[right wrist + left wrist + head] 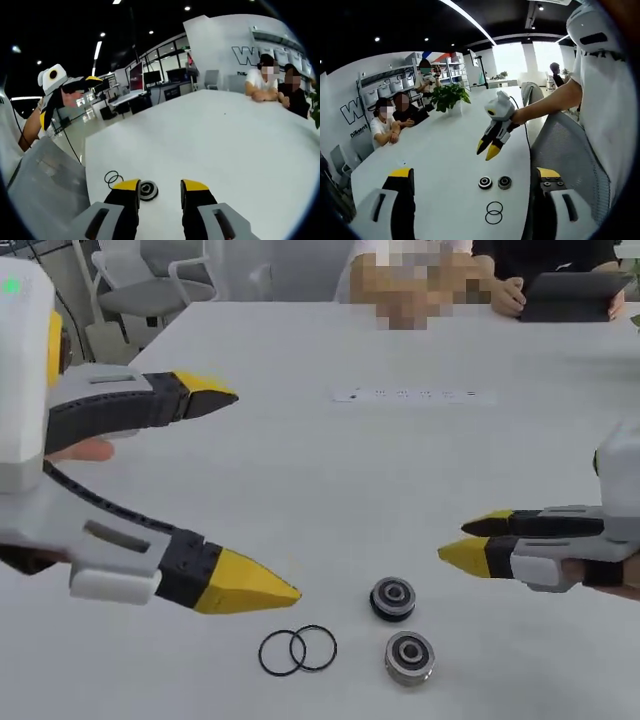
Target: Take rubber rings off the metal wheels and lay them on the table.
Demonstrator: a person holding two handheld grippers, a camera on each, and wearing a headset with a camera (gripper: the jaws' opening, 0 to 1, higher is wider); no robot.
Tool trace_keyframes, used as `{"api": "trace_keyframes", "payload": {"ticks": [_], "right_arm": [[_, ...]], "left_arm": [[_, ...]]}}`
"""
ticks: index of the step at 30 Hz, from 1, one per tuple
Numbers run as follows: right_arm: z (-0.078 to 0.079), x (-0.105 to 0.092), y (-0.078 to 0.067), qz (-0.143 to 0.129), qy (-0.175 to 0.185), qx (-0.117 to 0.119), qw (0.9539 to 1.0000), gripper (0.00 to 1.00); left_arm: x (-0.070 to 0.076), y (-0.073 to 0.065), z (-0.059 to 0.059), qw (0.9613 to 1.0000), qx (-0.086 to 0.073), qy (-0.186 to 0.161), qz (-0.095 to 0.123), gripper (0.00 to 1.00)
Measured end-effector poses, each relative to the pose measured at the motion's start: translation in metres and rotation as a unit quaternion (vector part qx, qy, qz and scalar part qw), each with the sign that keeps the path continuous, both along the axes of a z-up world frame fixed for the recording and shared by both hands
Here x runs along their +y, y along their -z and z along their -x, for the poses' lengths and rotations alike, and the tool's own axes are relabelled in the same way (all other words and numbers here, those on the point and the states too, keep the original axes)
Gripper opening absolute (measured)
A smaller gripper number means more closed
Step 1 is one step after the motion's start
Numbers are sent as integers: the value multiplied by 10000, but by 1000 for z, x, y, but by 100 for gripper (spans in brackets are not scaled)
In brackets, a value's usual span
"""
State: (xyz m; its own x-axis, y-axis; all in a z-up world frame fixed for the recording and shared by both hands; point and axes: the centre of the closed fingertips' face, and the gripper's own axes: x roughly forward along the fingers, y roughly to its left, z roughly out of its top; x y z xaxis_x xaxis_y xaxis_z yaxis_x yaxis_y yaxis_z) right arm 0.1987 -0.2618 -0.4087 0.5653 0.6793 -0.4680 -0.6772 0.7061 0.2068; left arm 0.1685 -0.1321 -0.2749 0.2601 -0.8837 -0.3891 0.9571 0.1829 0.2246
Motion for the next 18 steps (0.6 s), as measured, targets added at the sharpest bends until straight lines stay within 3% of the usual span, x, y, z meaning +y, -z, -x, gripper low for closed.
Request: {"api": "trace_keyframes", "payload": {"ticks": [3,8,18], "right_arm": [[2,-2,5,110,-40,-33,9999,33],[0,-1,5,101,-46,-107,9999,35],[5,3,20,333,-242,-41,9991,33]], "left_arm": [[-12,-3,-4,9997,36,128,188,96],[-31,3,-14,9994,-54,296,193,93],[-75,26,-25,9978,62,609,255,83]]}}
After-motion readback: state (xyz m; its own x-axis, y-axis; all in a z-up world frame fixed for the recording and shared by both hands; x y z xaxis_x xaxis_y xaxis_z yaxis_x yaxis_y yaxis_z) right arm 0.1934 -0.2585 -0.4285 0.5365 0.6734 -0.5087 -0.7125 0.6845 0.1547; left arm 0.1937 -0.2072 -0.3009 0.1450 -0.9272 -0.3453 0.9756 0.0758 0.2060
